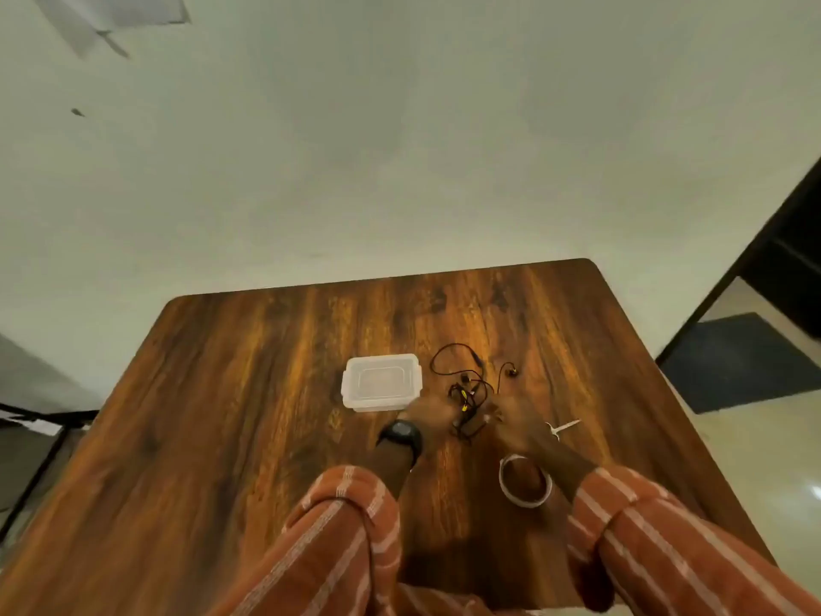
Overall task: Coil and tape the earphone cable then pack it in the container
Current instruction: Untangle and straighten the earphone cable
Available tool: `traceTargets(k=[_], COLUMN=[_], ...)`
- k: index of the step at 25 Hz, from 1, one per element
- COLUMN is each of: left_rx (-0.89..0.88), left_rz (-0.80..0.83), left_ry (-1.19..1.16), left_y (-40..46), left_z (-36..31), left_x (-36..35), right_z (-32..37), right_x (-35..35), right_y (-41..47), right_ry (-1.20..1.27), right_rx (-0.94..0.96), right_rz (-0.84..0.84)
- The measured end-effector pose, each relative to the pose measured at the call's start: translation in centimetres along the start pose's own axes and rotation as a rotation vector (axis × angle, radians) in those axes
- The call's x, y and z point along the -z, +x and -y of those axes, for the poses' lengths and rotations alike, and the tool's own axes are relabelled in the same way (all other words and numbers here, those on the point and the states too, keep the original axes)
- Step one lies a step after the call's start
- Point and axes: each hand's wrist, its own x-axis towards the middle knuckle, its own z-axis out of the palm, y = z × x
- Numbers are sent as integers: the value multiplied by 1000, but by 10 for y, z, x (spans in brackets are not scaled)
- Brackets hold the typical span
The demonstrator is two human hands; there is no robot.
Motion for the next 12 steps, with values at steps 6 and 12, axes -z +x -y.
traceTargets(k=[6, 12], left_rx=[-73, -401], left_rz=[108, 108], left_ry=[150, 117], left_y=[9, -20], left_z=[2, -11], left_x=[-56, -52], right_z=[-19, 9], right_x=[-22, -14], right_y=[-17, 6], right_ry=[247, 182], right_rx=[-267, -188], right_rz=[-72, -370])
